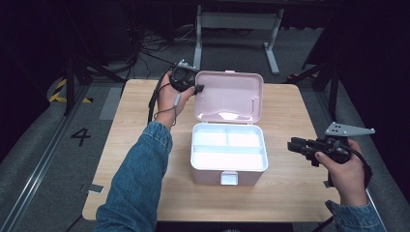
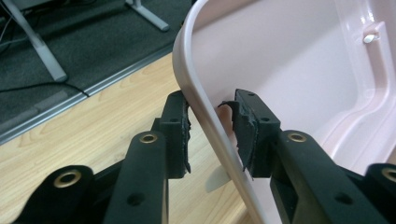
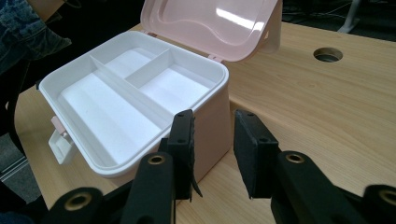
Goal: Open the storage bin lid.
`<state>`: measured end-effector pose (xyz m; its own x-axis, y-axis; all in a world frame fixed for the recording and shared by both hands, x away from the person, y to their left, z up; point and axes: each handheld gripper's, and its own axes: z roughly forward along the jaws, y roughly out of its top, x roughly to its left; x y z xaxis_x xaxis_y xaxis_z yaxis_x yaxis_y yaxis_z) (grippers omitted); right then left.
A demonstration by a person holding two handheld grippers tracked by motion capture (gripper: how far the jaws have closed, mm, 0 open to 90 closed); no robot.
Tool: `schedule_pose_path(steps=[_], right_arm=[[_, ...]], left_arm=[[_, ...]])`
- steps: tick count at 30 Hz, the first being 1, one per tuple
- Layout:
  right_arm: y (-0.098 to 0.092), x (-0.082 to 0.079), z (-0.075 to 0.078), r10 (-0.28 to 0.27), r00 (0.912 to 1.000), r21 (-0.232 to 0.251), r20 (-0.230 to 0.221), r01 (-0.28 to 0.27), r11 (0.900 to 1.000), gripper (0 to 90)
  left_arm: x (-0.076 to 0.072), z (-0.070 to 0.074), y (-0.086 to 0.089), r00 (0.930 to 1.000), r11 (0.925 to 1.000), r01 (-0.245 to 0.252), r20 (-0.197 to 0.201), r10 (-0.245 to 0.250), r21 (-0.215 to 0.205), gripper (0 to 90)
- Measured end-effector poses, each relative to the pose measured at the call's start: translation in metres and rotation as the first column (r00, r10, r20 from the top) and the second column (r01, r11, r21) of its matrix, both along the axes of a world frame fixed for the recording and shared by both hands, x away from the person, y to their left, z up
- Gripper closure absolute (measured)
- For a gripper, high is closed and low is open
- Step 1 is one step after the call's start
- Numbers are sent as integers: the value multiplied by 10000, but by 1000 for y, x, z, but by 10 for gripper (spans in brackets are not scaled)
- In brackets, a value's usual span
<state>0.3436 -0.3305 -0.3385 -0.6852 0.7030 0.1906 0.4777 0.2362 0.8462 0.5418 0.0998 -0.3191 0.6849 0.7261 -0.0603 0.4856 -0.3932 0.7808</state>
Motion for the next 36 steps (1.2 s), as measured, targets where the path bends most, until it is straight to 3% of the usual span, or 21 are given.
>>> schedule_pose_path(steps=[16, 24, 29, 36], right_arm=[[-3, 1, -1, -81, 9999, 95, -71, 81, 9999, 700], [-3, 3, -3, -102, 9998, 104, -152, 104, 9999, 700], [-3, 3, -4, -55, 9998, 147, -170, 57, 9999, 699], [-4, 4, -4, -67, 9997, 170, -223, 70, 9998, 693]], left_arm=[[12, -12, -2, 9969, 9995, -258, -733, 272, 203, 680], [14, -17, -3, 9960, 9992, -321, -831, 340, 242, 666], [17, -24, -6, 9938, 9973, -395, -1010, 457, 626, 651], [22, -34, -7, 9912, 9957, -391, -1231, 493, 843, 640]])
